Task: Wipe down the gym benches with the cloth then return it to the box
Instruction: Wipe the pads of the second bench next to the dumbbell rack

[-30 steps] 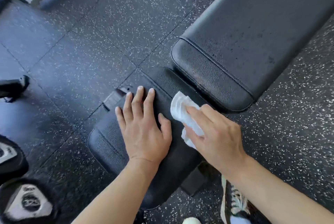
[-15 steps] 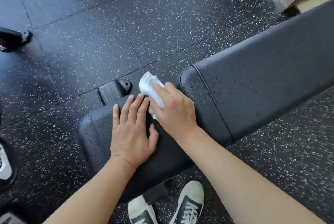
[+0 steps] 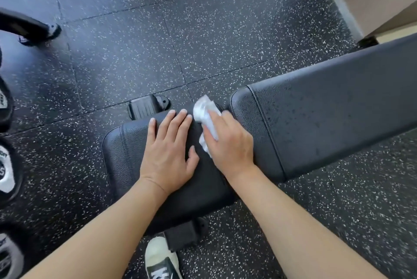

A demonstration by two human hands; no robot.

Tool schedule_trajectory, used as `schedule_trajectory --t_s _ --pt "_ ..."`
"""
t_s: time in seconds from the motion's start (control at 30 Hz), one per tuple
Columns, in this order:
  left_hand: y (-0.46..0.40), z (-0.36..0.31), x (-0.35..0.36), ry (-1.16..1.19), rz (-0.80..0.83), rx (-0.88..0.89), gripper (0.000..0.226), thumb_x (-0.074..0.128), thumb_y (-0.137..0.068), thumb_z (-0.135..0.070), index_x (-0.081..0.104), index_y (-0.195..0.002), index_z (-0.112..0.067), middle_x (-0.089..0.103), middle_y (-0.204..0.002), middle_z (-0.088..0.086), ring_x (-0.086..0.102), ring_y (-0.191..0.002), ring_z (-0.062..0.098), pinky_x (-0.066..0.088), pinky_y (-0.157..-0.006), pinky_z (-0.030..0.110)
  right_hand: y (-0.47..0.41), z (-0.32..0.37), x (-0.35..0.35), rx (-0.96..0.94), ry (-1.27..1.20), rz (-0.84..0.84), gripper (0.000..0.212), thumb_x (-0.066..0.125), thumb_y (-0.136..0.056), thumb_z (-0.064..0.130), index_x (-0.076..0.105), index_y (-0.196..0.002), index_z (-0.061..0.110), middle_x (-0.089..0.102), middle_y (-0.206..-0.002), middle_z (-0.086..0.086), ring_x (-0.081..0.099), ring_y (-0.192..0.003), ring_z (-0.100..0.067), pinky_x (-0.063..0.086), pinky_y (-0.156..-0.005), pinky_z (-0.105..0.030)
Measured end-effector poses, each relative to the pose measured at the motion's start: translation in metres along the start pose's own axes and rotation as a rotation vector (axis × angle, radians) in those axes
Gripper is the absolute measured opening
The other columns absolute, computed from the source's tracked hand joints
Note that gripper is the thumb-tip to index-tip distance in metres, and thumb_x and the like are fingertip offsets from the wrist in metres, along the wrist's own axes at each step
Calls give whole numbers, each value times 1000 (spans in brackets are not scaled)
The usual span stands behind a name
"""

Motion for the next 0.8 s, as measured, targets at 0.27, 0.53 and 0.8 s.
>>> schedule_trajectory --t_s 0.27,0.53,0.8 --pt "-3 -12 -10 -18 72 -128 73 46 -87 -38 48 -153 -9 44 -162 7 33 -155 31 21 -126 61 -64 -2 2 -164 -80 273 32 56 -103 39 65 -126 20 60 -107 -6 66 -89 -31 34 -64 -35" --pt "-26 -87 17 61 -114 -694 69 46 -93 -27 38 -157 -6 31 -168 14 17 -161 32 13 -130 58 66 -122 -75 -387 92 187 41 65 -90 28 72 -129 18 57 -85 3 53 -65 -16 47 -51 -26" --pt "-27 -82 33 -39 -215 -666 69 44 -88 -30 39 -153 -6 36 -164 17 23 -158 35 16 -128 59 -83 -92 -14 -147 51 -50 32 70 -89 33 73 -117 16 57 -84 -4 59 -66 -27 31 -49 -31"
Point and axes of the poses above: each hand's wrist, its own y-axis away from the middle knuckle, its own x-axis out of the palm, z = x × y, the point moved 5 cm from there along -y, towards the middle knuckle
